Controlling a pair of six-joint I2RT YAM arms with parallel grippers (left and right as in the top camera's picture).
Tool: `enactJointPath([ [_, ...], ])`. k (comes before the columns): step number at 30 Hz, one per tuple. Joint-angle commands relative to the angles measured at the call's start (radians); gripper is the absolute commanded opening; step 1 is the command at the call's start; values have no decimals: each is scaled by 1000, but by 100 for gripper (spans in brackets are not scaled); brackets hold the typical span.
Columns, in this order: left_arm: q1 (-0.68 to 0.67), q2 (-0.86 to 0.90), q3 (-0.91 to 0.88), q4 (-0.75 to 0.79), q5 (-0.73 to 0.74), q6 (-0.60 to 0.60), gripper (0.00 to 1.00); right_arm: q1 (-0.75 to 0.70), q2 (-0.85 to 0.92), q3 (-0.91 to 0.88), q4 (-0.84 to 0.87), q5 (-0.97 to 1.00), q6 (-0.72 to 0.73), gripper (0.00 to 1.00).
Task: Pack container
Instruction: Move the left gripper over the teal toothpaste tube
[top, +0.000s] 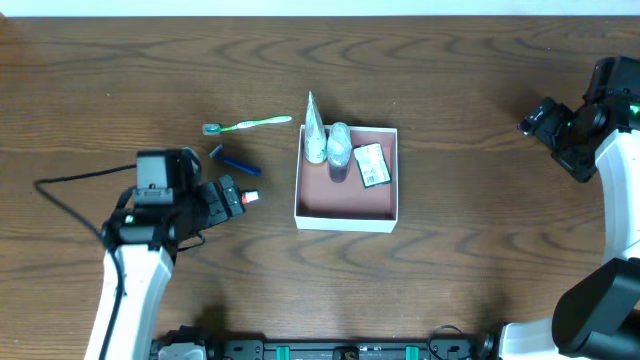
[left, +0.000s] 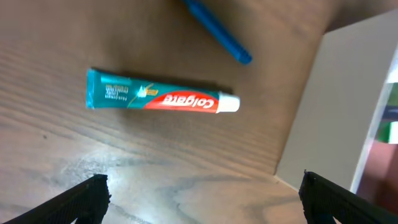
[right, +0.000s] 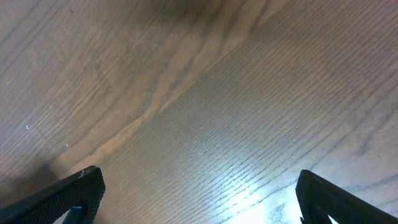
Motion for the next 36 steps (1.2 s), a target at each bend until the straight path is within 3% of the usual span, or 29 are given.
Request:
enactJointPath([
  [1,4,63,6,-4,32,-23,98,7,5,0,-1,-7,0,99],
  [7,4,147,6,25,88,-79,98,7,5,0,-1,-7,0,99],
  [10,5,165,6,67,69,-242,99,7,5,0,-1,-7,0,99],
  [13,4,177,6,82,-39,-540,95,7,5,0,-1,-7,0,99],
  [17,4,192,6,100,-141,-804,100,7,5,0,-1,-7,0,99],
  [23,4,258,6,205,-159,-834,98,7,5,0,-1,-7,0,99],
  [30,5,429,6,225,-132,-967,98,7,5,0,-1,-7,0,99],
  [36,5,494,7,268,-122,-969,98,7,5,0,-1,-7,0,99],
])
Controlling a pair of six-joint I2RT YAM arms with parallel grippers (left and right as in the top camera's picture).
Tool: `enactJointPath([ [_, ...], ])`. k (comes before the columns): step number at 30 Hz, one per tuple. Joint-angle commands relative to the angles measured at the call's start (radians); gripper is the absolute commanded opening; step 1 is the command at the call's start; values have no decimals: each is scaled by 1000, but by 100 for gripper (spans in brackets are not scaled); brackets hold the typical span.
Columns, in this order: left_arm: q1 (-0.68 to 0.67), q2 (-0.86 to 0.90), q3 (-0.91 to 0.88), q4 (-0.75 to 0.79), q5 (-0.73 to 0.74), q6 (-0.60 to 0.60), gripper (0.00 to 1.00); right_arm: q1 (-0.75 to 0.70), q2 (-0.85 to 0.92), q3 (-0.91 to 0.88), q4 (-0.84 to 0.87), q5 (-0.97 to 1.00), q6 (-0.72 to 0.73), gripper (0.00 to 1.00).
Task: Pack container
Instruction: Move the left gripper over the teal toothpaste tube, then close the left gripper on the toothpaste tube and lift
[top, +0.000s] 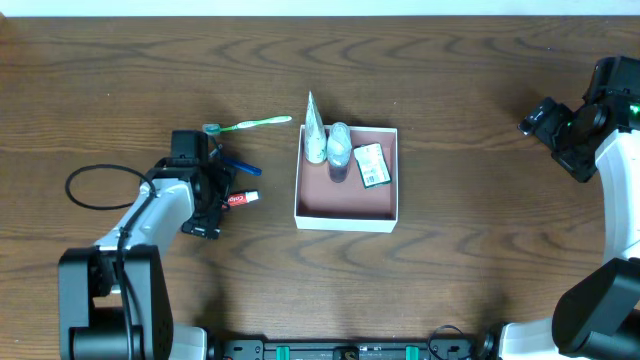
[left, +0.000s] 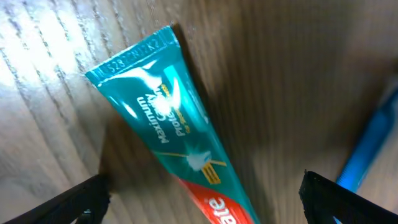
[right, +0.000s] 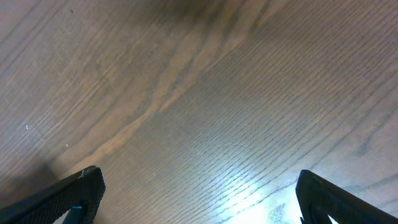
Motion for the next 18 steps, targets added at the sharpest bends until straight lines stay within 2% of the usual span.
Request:
enactJointPath([
  [1,4,31,4,0,-15,-38,98,7,5,0,-2,-5,0,99],
  [8,4,128,4,-32,11,-50,98,7,5,0,-2,-5,0,99],
  [18,4,187,3,-239,41,37,98,8,5,0,-2,-5,0,99],
])
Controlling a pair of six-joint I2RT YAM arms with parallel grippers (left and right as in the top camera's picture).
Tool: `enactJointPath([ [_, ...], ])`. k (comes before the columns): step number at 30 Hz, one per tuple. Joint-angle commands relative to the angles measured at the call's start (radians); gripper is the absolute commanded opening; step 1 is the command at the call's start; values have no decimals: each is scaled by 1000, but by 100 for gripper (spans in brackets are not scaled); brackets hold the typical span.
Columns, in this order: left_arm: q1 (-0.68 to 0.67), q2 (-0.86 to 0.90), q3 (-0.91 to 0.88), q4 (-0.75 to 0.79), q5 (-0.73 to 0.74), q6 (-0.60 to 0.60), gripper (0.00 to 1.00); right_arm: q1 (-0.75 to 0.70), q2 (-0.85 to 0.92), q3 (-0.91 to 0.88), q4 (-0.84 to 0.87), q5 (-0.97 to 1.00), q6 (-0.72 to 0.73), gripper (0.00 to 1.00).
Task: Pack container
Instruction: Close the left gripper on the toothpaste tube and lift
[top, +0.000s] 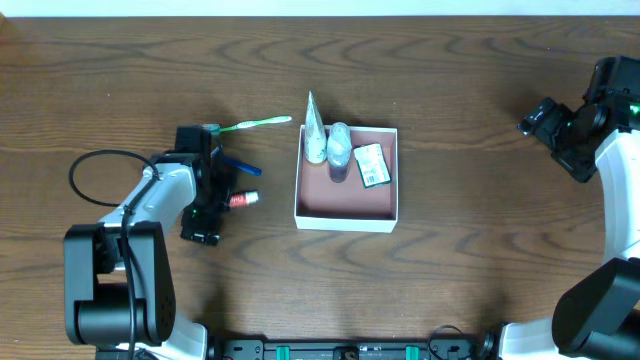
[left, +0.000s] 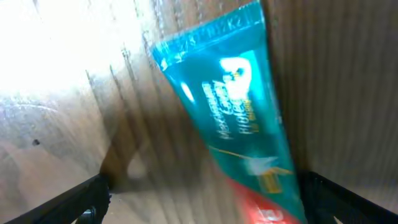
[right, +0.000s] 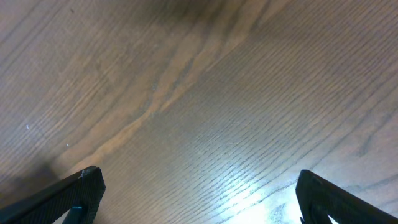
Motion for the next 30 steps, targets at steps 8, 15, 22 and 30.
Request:
enactJointPath([
  [8,4,85,-77,-117,-6,36,98,7,5,0,-2,-4,0,99],
  [15,4,85,-77,10,-20,277,82,7,5,0,-2,-4,0,99],
  [22,5,85,-77,68,-20,377,53,7,5,0,-2,-4,0,99],
  [30,5,85,-77,71,-20,421,32,7,5,0,-2,-4,0,99],
])
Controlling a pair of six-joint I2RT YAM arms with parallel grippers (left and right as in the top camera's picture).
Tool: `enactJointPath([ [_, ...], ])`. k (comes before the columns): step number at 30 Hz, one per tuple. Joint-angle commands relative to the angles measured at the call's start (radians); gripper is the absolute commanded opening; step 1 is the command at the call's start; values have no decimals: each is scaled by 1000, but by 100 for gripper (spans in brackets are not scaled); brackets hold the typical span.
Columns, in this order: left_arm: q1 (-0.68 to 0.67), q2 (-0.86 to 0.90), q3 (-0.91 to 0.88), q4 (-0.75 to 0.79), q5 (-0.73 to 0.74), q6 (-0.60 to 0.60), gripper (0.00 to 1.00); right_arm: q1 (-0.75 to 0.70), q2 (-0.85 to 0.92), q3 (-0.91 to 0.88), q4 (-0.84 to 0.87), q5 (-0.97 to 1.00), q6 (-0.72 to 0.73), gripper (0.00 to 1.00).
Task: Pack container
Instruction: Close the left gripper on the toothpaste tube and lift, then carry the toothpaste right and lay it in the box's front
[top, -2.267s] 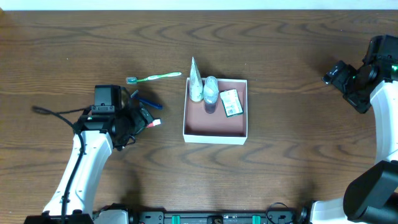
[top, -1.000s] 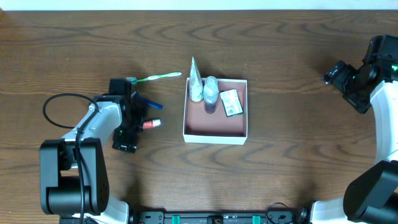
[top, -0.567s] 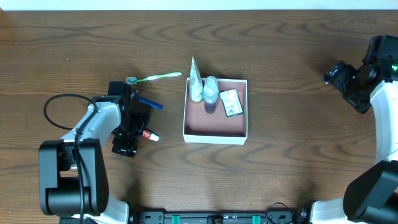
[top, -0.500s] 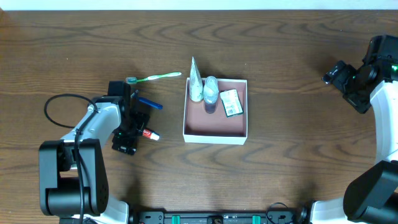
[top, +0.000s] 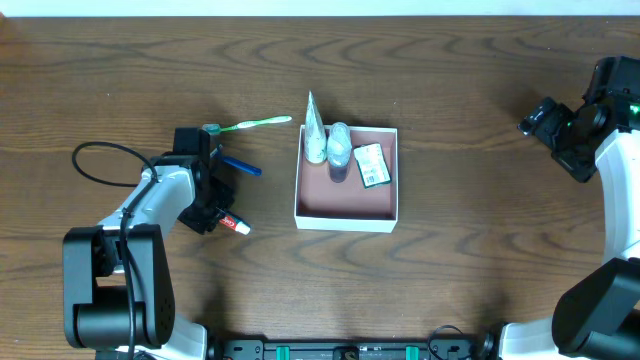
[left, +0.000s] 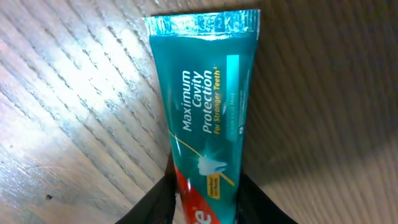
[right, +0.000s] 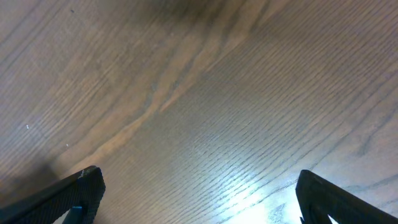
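The teal and red toothpaste tube (left: 205, 106) is pinched between the two black fingers (left: 154, 204) of my left gripper (top: 207, 214), which is shut on it. Its crimped end points away from the wrist camera, and its white cap (top: 241, 228) sticks out to the right in the overhead view. The white box (top: 346, 219) with a pink floor stands mid-table and holds a white tube (top: 314, 135), a clear bottle (top: 339, 146) and a green packet (top: 372, 165). My right gripper (right: 198, 186) is open over bare wood at the far right (top: 545, 118).
A green toothbrush (top: 250, 124) lies left of the box's far corner. A blue pen (top: 240, 165) lies just beyond my left gripper. A black cable (top: 95, 152) loops left of the left arm.
My left gripper, which stood open astride the toothpaste, is now shut on the tube. The tube's cap end has shifted toward the table's front. The right arm has not moved.
My left gripper was open at the front left, with the toothpaste lying ahead of it beside the blue pen. It then stood over the tube, closer each time, still open. Now it is shut on the tube. The right gripper stayed open and still.
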Motion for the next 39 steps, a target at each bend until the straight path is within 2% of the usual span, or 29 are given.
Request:
enactJointPath([
  [1,1,92,-65,27,-1,72,32,7,5,0,-1,-4,0,99],
  [6,1,92,-64,26,9,133,31,7,5,0,-1,-4,0,99],
  [10,1,85,-45,18,61,227,19,7,5,0,-1,-4,0,99],
  [13,1,67,-11,-15,80,274,19,7,5,0,-1,-4,0,99],
  [14,1,55,10,-37,79,291,15,7,5,0,-1,-4,0,99],
  [22,0,-35,115,-142,80,368,15,7,5,0,-1,-4,0,99],
  [27,0,-129,203,-218,79,467,15,7,5,0,-1,-4,0,99],
  [31,-6,-207,264,-260,83,481,15,7,5,0,-1,-4,0,99],
  [39,-157,-352,278,-201,108,554,15,7,5,0,-1,-4,0,99],
])
